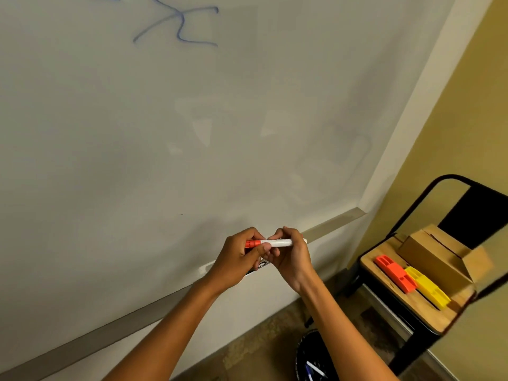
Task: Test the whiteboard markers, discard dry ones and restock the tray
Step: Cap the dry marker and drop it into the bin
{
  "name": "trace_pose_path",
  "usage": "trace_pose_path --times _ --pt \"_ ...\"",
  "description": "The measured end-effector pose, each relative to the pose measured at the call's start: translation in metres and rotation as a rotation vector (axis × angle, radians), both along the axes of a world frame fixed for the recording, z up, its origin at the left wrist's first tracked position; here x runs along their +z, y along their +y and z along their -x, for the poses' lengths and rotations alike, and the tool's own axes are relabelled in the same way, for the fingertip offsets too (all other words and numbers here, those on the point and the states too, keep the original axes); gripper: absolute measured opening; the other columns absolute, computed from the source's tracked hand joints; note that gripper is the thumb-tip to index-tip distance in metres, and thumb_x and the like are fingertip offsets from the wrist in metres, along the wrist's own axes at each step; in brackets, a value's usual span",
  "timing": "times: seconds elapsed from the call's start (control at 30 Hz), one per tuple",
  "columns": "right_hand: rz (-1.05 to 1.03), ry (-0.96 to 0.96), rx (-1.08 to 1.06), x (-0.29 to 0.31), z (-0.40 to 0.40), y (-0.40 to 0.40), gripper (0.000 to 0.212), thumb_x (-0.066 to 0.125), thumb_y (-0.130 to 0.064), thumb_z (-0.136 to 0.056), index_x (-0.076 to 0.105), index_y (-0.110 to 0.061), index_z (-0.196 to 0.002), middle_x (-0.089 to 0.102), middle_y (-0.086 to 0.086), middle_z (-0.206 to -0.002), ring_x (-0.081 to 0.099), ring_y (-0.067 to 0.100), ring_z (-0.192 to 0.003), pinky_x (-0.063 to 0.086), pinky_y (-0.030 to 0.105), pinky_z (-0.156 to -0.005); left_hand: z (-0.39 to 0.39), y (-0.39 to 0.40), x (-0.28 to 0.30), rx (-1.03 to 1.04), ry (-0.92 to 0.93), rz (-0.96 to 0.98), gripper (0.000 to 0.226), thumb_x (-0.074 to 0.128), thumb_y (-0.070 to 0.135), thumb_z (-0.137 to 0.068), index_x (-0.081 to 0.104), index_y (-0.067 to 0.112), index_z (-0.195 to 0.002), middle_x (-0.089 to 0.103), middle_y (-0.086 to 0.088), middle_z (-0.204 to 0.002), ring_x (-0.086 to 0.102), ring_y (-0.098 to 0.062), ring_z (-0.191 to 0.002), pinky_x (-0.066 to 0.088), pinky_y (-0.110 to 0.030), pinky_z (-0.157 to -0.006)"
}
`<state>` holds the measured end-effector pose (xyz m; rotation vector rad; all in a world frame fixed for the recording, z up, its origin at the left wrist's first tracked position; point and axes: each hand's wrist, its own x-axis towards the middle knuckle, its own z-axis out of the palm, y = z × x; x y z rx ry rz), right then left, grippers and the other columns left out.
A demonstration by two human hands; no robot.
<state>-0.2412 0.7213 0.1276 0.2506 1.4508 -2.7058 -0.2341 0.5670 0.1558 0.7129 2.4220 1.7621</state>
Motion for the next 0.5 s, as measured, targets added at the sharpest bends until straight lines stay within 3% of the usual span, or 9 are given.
trace_pose_path --times 0.23,0.33,0.5 --pt "-0.007 -0.057 -0.091 -0.042 -0.018 0.037 0.036 0.041 -0.028 -0.093 0.052 -0.005 -0.068 0.036 0.008 -0.053 0.043 0.03 -0.06 0.044 0.054 -0.082 -0.004 0.039 -0.033 -0.079 -0.083 0.067 0.016 0.057 0.023 -0.098 0.057 0.009 -0.089 0.06 0.003 -0.058 0.054 -0.012 -0.055 0.046 -0.022 -0.06" --pt "0.026 -0.106 -0.145 -0.05 -0.032 0.051 0.037 0.038 -0.024 -0.095 0.05 -0.006 -0.065 0.035 0.008 -0.051 0.042 0.026 -0.056 0.051 0.044 -0.074 -0.005 0.056 -0.044 -0.14 -0.114 0.096 0.015 0.057 0.025 -0.098 0.057 0.011 -0.091 0.06 0.002 -0.061 0.056 -0.013 -0.058 0.05 -0.03 -0.064" --pt "0.017 -0.176 -0.19 -0.059 -0.05 0.083 0.038 0.04 -0.023 -0.096 0.053 -0.005 -0.065 0.04 0.009 -0.049 0.042 0.022 -0.058 0.052 0.033 -0.063 -0.012 0.085 -0.062 -0.217 -0.142 0.091 0.017 0.058 0.026 -0.098 0.058 0.009 -0.095 0.058 0.002 -0.062 0.052 -0.01 -0.058 0.045 -0.025 -0.058"
